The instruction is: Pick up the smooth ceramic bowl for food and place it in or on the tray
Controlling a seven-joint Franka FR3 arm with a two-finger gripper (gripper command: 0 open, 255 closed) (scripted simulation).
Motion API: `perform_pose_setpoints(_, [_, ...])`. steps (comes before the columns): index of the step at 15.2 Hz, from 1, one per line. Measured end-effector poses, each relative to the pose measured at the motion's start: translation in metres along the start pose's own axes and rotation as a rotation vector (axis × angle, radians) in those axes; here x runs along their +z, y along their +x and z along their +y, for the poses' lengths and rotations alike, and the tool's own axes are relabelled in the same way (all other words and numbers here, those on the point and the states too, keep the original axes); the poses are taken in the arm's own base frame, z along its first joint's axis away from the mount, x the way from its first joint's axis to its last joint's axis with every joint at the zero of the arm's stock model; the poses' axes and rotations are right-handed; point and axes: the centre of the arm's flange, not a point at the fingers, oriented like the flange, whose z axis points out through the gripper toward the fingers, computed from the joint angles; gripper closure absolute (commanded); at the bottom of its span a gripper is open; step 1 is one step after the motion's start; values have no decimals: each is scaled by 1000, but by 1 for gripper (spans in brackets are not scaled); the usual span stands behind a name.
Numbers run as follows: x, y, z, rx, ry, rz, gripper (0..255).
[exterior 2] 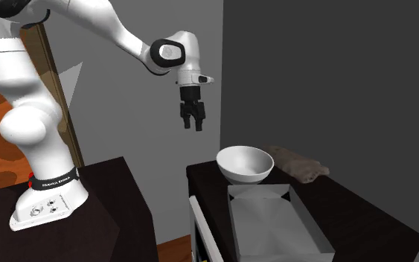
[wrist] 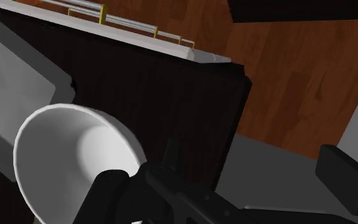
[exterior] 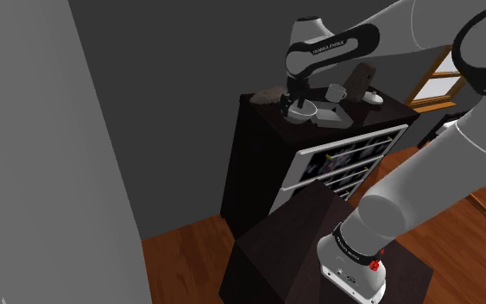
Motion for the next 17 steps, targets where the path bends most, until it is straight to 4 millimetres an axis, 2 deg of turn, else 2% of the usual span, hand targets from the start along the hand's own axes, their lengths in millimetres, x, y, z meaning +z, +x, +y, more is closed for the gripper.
perform_pose_setpoints(6, [38, 46, 37, -19, -69, 14, 0])
perform_pose_setpoints(8, [53, 65, 56, -25, -92, 19, 0])
perform_pose_setpoints(10, [58, 79, 66, -30, -111, 23, 0])
perform_pose_setpoints(17, [98, 85, 73, -33, -120, 25, 0])
